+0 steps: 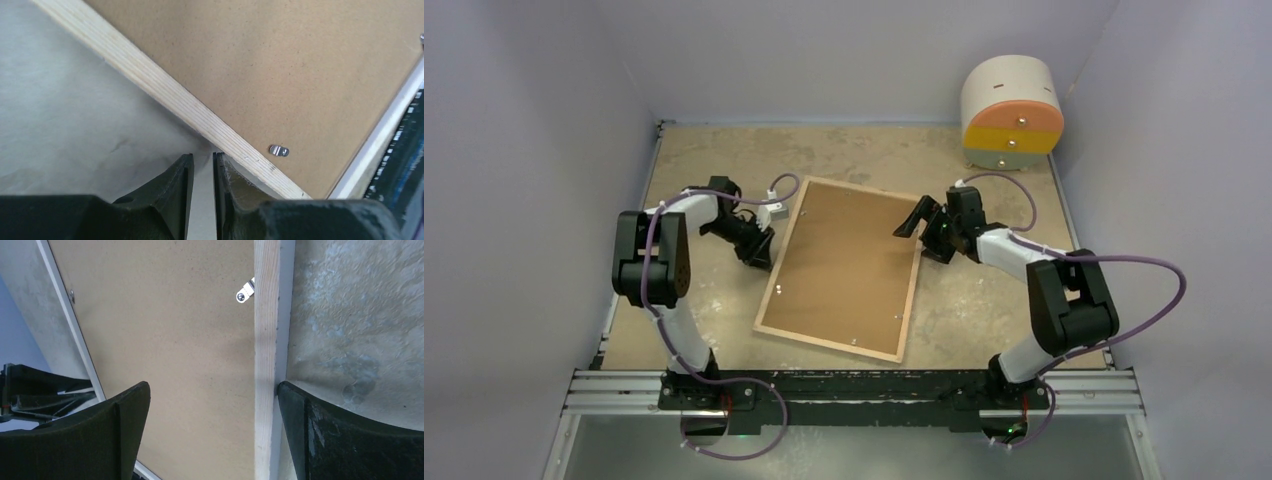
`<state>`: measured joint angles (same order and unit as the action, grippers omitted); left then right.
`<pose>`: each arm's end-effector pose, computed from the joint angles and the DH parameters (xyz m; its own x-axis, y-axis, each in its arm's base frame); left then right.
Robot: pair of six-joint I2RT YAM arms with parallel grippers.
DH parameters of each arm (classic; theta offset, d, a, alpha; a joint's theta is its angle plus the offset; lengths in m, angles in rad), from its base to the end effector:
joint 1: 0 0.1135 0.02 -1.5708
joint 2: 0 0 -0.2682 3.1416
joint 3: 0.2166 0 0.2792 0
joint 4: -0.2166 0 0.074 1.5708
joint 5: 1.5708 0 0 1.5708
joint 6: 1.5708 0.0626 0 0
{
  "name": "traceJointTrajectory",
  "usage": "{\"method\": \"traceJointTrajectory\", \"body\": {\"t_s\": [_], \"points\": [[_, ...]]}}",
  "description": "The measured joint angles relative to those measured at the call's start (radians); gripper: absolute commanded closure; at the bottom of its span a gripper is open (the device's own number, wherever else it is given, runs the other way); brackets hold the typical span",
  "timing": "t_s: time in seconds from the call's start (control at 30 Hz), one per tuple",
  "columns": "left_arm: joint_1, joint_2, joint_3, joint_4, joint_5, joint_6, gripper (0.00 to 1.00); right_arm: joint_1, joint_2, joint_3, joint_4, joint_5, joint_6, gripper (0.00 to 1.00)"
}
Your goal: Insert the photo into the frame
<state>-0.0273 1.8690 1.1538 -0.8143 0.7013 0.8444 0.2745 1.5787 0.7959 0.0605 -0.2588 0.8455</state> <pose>0.3478 -0.0499 0.1146 -0.6279 0.5885 -0.5094 0.7782 0.4864 -0.3973 0.3409 0.1126 0.1430 -0.7565 0.5385 -0.3711 0.1798 0.7168 0.6737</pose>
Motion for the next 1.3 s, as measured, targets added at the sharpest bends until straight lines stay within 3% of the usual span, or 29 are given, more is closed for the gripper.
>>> {"method": "traceJointTrajectory", "body": {"t_s": [0.33, 0.5, 0.7, 0.83, 1.3], "points": [[-0.014, 0.020, -0.005, -0.129, 0.106, 0.031, 0.76, 0.021, -0.128, 0.034, -0.081, 0.119, -0.062, 0.18], [-0.015, 0.020, -0.019, -0.159, 0.132, 0.040, 0.82, 0.200, -0.220, 0.034, -0.013, 0.158, -0.060, 0.23], [-0.014, 0.025, -0.022, -0.160, 0.140, 0.035, 0.88, 0.449, -0.064, 0.048, 0.088, 0.148, -0.021, 0.30], [-0.014, 0.026, -0.026, -0.156, 0.141, 0.021, 0.92, 0.551, 0.074, 0.082, 0.133, 0.134, 0.004, 0.31], [-0.013, 0.025, -0.040, -0.133, 0.148, -0.049, 0.94, 0.704, 0.356, 0.328, 0.255, 0.071, 0.045, 0.38]]}}
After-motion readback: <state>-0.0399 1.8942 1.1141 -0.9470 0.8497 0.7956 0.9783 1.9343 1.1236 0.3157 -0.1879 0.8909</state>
